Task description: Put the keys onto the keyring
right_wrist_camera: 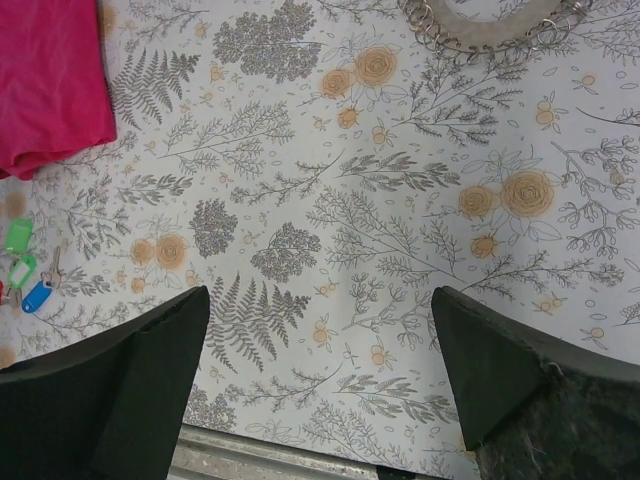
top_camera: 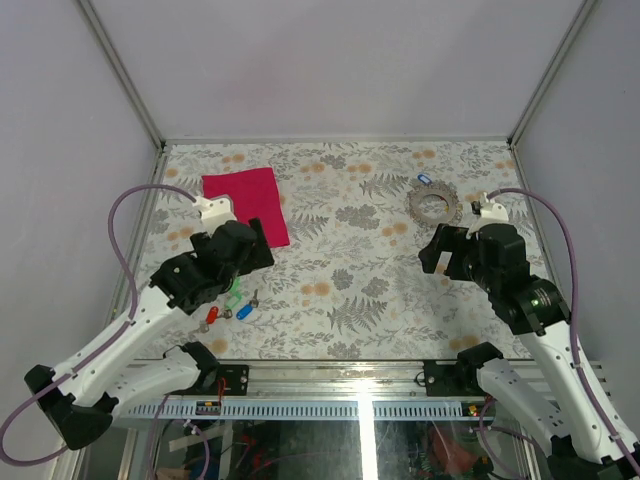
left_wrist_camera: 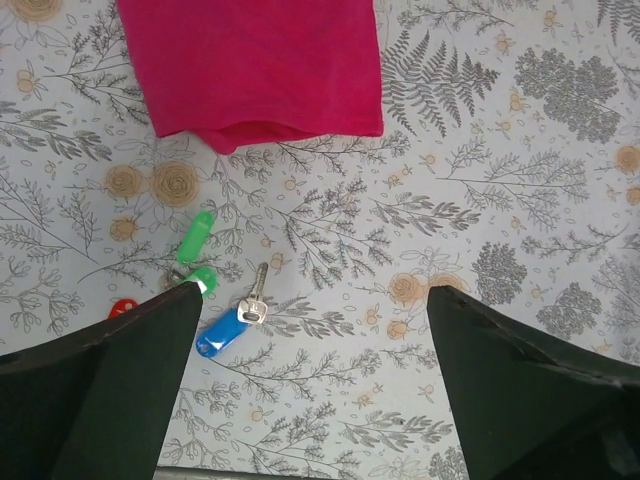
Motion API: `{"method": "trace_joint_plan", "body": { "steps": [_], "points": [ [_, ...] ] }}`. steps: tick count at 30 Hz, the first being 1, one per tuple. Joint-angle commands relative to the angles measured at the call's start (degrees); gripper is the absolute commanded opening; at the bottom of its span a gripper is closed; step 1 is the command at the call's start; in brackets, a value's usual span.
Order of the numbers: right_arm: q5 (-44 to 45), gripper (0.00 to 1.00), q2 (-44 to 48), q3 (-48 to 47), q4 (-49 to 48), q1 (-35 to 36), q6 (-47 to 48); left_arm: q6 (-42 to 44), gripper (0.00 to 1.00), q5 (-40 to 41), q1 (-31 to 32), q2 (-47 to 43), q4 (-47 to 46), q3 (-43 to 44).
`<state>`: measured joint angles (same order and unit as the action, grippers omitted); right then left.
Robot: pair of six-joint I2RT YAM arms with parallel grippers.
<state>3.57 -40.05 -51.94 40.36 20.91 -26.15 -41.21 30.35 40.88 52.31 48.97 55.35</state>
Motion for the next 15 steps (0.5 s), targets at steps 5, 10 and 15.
{"method": "trace_joint_plan", "body": {
  "steps": [5, 10, 15],
  "points": [
    [2.9, 0.99, -1.4, -2.1, -4.5, 0.5, 0.0, -0.1, 1.00, 3.8, 0.2, 4.7, 0.8, 2.2],
    [2.1, 0.99, -3.2, -1.9, -4.8, 0.5, 0.0, -3.2, 1.00, 3.4, 0.2, 4.0, 1.4, 1.1],
    [3.5, 0.99, -3.9, -1.0, -5.4, 0.5, -1.0, -6.6, 1.00, 2.2, 0.0, 3.7, 2.5, 0.4]
  ]
}}
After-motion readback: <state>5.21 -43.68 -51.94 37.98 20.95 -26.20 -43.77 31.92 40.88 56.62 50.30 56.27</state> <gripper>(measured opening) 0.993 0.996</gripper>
